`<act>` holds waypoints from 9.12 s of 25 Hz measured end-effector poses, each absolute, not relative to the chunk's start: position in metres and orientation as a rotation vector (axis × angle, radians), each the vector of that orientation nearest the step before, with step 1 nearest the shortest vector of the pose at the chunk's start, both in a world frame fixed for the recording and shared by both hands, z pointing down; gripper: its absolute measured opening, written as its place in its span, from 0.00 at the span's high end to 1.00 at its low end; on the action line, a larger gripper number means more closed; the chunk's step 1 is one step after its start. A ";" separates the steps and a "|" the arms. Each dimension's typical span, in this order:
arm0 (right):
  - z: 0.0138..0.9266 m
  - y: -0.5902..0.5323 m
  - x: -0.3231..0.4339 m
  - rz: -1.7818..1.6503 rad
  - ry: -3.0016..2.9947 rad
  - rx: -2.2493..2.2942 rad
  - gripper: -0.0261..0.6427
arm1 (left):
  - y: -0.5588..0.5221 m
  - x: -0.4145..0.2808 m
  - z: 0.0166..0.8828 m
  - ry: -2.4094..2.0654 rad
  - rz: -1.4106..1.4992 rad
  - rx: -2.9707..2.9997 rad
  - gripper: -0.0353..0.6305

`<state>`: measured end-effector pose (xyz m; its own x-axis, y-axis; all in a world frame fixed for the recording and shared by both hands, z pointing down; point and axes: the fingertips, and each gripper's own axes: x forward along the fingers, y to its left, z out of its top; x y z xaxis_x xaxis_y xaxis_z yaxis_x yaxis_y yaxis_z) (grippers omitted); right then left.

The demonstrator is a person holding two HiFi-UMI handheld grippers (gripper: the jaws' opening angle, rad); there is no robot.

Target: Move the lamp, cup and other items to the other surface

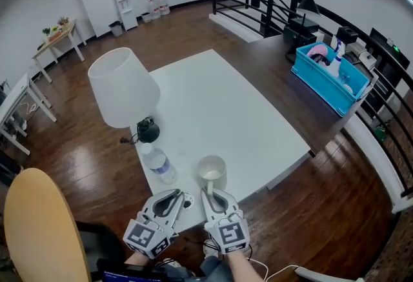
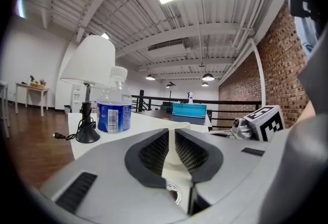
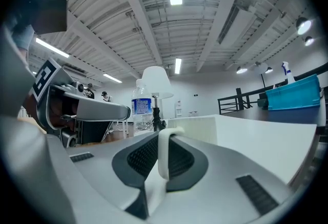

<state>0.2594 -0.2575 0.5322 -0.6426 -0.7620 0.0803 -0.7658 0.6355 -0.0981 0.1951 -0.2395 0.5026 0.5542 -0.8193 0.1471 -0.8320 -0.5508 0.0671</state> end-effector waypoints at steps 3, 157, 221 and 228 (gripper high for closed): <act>0.525 -0.258 0.261 0.160 -2.818 1.319 0.94 | -0.239 0.195 0.501 -1.422 0.144 2.652 0.88; 0.398 -0.182 0.003 -0.117 -3.093 0.765 0.91 | -0.172 -0.055 0.407 -2.058 -0.064 2.398 0.93; 0.435 0.095 -0.246 0.016 -3.016 -0.615 0.54 | 0.136 -0.256 0.413 -2.917 0.077 1.265 0.93; 0.461 0.208 -0.307 -0.051 -2.953 -0.892 0.54 | 0.251 -0.301 0.434 -2.987 0.059 0.938 0.93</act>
